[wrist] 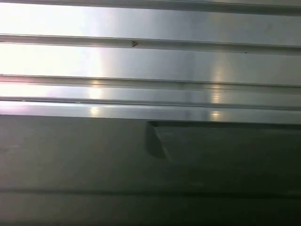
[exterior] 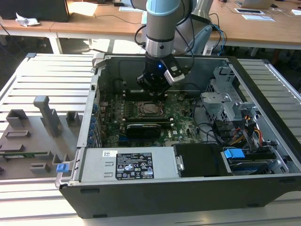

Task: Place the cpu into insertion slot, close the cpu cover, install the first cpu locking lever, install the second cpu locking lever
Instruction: 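Install the first cpu locking lever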

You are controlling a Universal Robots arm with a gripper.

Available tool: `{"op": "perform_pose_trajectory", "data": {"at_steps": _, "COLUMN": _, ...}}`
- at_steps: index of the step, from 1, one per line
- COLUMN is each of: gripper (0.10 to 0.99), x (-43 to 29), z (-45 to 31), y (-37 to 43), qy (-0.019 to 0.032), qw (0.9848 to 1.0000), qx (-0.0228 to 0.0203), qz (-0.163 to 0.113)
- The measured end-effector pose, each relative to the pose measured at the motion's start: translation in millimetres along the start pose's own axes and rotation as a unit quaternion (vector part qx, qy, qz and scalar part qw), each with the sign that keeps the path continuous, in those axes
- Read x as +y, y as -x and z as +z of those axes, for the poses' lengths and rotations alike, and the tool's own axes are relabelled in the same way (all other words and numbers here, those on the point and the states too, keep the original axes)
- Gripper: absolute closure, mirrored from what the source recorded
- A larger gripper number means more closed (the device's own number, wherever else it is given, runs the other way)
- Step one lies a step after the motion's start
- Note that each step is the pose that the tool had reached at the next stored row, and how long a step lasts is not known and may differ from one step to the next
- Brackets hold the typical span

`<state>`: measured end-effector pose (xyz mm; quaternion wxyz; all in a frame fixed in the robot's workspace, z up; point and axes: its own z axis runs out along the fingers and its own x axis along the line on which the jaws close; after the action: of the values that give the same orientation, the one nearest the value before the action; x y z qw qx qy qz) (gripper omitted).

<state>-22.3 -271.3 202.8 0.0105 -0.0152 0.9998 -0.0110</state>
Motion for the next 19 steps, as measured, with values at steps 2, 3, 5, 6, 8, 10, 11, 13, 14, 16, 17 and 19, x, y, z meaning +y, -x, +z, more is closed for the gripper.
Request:
{"op": "perform_pose_trajectory", "data": {"at_steps": 2, "gripper": 0.980, "x": 0.4, "z": 1.8, "y": 0.4, "qy": 0.0006, "qw": 1.0000, "qx": -0.0005, "qz": 0.000}}
{"op": "perform_pose_trajectory", "data": {"at_steps": 3, "gripper": 0.980, "x": 0.2, "z": 1.8, "y": 0.3, "qy": -0.0001, "qw": 1.0000, "qx": -0.0003, "qz": 0.000}}
{"op": "perform_pose_trajectory", "data": {"at_steps": 5, "gripper": 0.980, "x": 0.0, "z": 2.1, "y": 0.3, "qy": -0.0003, "qw": 1.0000, "qx": -0.0001, "qz": 0.000}}
{"op": "perform_pose_trajectory", "data": {"at_steps": 6, "gripper": 0.980, "x": 0.1, "z": 2.1, "y": 0.3, "qy": -0.0003, "qw": 1.0000, "qx": -0.0001, "qz": 0.000}}
{"op": "perform_pose_trajectory", "data": {"at_steps": 8, "gripper": 0.980, "x": 0.3, "z": -0.8, "y": 0.6, "qy": 0.0018, "qw": 1.0000, "qx": -0.0007, "qz": 0.000}}
{"op": "perform_pose_trajectory", "data": {"at_steps": 10, "gripper": 0.980, "x": -0.2, "z": -7.1, "y": 0.5, "qy": 0.0018, "qw": 1.0000, "qx": -0.0003, "qz": 0.000}}
{"op": "perform_pose_trajectory", "data": {"at_steps": 11, "gripper": 0.980, "x": -0.7, "z": -10.1, "y": 0.7, "qy": 0.0023, "qw": 1.0000, "qx": -0.0004, "qz": 0.000}}
{"op": "perform_pose_trajectory", "data": {"at_steps": 13, "gripper": 0.980, "x": -5.4, "z": -10.7, "y": 0.4, "qy": 0.0032, "qw": 1.0000, "qx": -0.0003, "qz": 0.000}}
{"op": "perform_pose_trajectory", "data": {"at_steps": 14, "gripper": 0.980, "x": -8.3, "z": -10.6, "y": 0.3, "qy": 0.0040, "qw": 1.0000, "qx": -0.0004, "qz": 0.000}}
{"op": "perform_pose_trajectory", "data": {"at_steps": 16, "gripper": 0.980, "x": -14.3, "z": -10.5, "y": 0.2, "qy": 0.0058, "qw": 1.0000, "qx": -0.0004, "qz": 0.000}}
{"op": "perform_pose_trajectory", "data": {"at_steps": 17, "gripper": 0.980, "x": -20.5, "z": -10.4, "y": -0.1, "qy": 0.0069, "qw": 1.0000, "qx": -0.0005, "qz": 0.000}}
{"op": "perform_pose_trajectory", "data": {"at_steps": 19, "gripper": 0.980, "x": -28.3, "z": -10.2, "y": -0.2, "qy": 0.0076, "qw": 1.0000, "qx": -0.0005, "qz": 0.000}}
